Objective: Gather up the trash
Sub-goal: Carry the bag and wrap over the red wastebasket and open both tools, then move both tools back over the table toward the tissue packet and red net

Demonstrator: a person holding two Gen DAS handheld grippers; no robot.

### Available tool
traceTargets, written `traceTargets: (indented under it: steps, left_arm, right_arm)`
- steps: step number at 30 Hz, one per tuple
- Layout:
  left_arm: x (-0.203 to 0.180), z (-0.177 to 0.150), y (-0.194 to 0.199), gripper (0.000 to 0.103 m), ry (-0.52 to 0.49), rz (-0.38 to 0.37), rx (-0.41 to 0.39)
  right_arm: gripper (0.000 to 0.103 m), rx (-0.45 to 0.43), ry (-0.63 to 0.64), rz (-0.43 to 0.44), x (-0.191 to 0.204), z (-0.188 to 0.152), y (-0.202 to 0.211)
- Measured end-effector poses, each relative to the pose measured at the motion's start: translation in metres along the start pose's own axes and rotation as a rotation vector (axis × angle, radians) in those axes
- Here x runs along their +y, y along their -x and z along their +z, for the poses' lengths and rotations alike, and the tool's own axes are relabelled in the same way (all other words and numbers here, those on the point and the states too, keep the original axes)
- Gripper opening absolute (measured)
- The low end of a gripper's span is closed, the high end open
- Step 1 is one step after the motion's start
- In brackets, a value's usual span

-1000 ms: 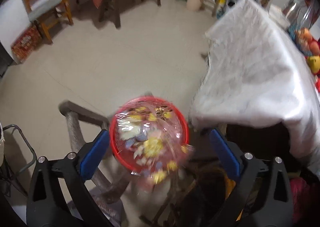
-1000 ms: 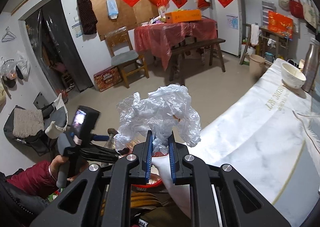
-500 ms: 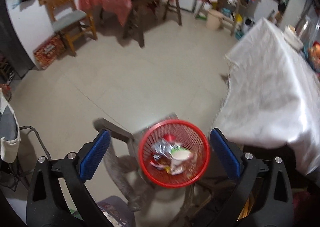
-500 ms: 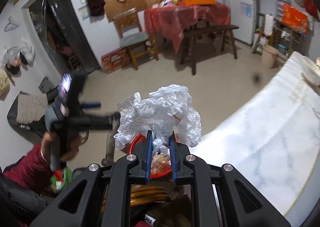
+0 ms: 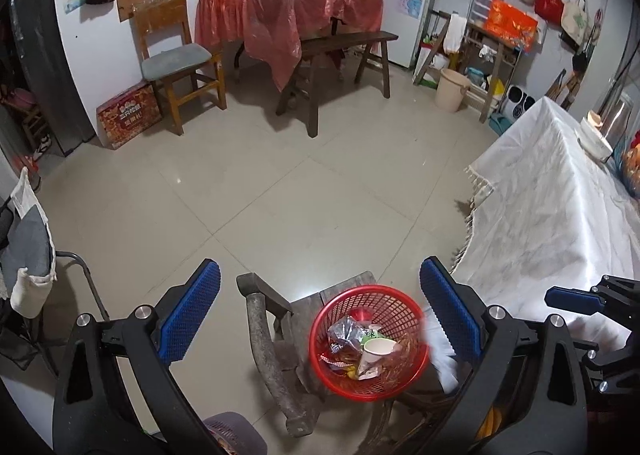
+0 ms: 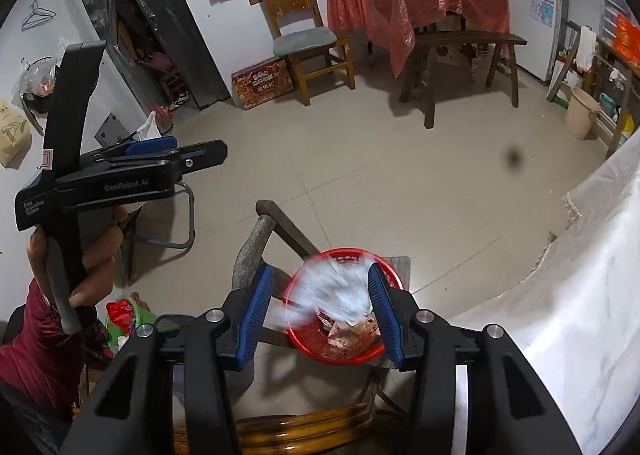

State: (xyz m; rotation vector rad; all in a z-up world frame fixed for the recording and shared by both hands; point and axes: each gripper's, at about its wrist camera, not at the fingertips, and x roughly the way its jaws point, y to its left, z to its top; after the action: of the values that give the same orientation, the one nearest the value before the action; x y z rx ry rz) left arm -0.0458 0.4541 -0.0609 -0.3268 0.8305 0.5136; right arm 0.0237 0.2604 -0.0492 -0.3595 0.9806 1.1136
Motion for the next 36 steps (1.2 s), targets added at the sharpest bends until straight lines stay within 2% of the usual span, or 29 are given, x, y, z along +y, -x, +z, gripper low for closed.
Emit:
traceTargets:
  steps: [9,19,30,36]
  left_arm:
    - [-0.015,0.000,0.007,0.096,-0.031,-0.023,-0.003]
    - [-0.051,0.002,0.030,0.096,-0.094,-0.074,-0.045]
    - [-0.125,-0.001,0.063,0.096,-0.231,-0.167,-0.101]
    - [-0.187,-0.011,0.078,0.096,-0.338,-0.237,-0.116]
  right_arm:
    - [0.049,-0.070,-0.053,-0.037,-0.027,-0.015,0.036]
    - [0.051,-0.210,-0.123,-0.113,-0.057,-0.041,0.102]
    - [0.059,-0.408,-0.253,-0.261,-0.111,-0.092,0.195]
    - [0.065,-0.517,-0.342,-0.378,-0.149,-0.146,0.250]
